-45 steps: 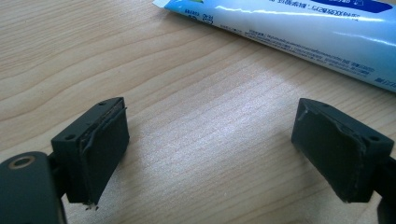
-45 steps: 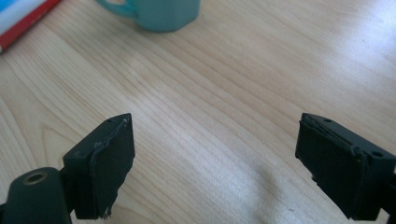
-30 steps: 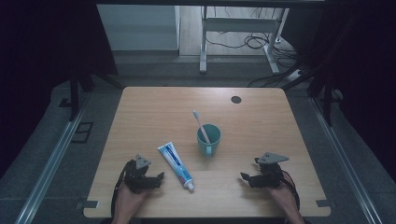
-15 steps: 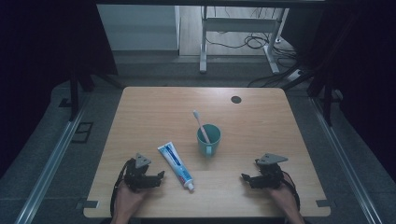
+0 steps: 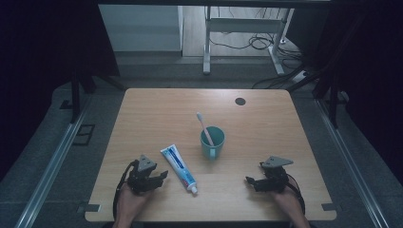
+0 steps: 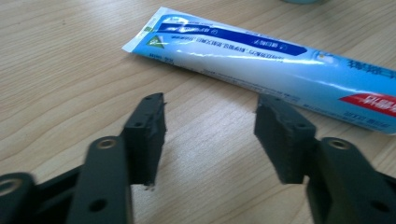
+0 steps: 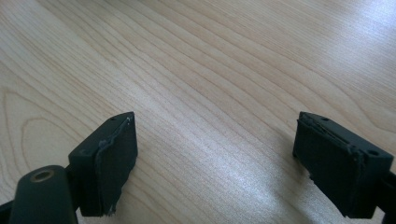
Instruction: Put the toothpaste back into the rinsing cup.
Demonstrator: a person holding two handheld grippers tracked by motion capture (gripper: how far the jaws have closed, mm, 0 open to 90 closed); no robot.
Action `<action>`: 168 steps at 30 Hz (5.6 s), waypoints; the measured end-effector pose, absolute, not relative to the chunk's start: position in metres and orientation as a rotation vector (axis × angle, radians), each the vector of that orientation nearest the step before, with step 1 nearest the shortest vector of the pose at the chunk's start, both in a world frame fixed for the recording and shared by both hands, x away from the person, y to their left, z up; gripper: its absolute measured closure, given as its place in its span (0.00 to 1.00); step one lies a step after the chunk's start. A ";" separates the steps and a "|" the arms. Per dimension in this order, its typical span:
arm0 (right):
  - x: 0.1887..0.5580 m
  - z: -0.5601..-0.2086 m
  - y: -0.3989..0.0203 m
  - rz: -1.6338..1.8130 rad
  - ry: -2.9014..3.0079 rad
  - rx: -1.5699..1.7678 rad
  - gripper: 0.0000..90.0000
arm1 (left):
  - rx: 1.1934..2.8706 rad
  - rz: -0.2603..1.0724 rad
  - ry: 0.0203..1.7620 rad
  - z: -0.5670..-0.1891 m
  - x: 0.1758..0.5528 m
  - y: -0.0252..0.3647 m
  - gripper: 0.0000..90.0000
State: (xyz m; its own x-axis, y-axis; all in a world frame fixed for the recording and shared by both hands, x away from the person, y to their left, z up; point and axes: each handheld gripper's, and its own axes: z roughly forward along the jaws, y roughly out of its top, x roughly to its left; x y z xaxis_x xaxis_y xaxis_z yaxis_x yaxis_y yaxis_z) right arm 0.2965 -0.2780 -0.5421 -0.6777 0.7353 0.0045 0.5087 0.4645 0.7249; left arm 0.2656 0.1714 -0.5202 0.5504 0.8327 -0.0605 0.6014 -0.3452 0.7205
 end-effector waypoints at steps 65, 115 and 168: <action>0.297 -0.542 -0.278 1.037 2.408 1.055 0.15 | 2.227 0.189 0.954 -0.515 0.285 0.088 1.00; 0.297 -0.542 -0.278 1.037 2.407 1.053 0.15 | 2.256 0.323 1.093 -0.497 0.288 0.142 0.72; 0.297 -0.542 -0.278 1.035 2.409 1.055 0.15 | 2.735 -0.012 1.370 -0.498 0.361 0.104 0.38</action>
